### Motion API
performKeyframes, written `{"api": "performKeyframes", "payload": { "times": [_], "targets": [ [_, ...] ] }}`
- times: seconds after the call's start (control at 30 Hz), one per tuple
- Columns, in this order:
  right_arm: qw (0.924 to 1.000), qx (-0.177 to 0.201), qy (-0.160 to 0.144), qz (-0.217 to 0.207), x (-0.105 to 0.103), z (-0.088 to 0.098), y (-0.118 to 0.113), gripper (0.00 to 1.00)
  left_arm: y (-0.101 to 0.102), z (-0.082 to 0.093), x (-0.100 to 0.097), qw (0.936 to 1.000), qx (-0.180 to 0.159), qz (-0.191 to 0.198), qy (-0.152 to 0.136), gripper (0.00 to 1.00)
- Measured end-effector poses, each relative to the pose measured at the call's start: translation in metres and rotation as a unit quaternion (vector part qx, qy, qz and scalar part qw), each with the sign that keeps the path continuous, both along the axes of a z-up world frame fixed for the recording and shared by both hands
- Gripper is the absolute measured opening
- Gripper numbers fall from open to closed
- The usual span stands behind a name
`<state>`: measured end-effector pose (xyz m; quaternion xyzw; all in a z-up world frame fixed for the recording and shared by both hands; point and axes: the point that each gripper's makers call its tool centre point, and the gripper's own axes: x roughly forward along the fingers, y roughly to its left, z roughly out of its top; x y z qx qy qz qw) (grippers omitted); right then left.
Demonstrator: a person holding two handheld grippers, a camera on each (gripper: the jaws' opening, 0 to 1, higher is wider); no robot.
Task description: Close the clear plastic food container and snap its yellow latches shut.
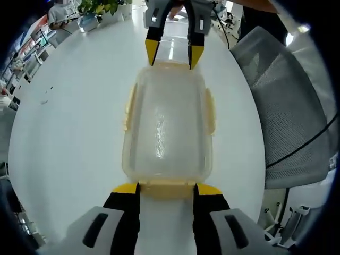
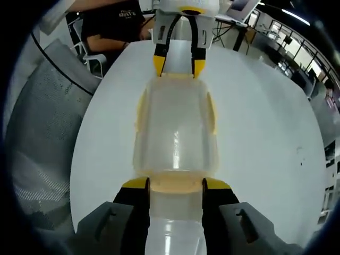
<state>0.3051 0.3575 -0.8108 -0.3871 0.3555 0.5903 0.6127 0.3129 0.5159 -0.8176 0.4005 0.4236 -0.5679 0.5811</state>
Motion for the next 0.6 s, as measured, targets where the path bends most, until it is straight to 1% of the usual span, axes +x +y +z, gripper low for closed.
{"api": "performKeyframes", "payload": {
  "times": [0.3,0.43,0.6],
  "targets": [
    [0.9999,0.004,-0.011,0.003,-0.001,0.012,-0.001,0.34,0.0,0.013,-0.001,0.9999,-0.001,0.001,-0.012,0.34],
    [0.9999,0.005,-0.015,0.0,-0.001,0.02,-0.007,0.34,-0.007,0.02,0.0,0.9998,-0.005,-0.001,-0.018,0.34],
    [0.9998,0.005,-0.02,-0.006,-0.001,0.029,-0.02,0.34,-0.02,0.028,0.003,0.9996,-0.012,-0.008,-0.024,0.34]
  ]
}}
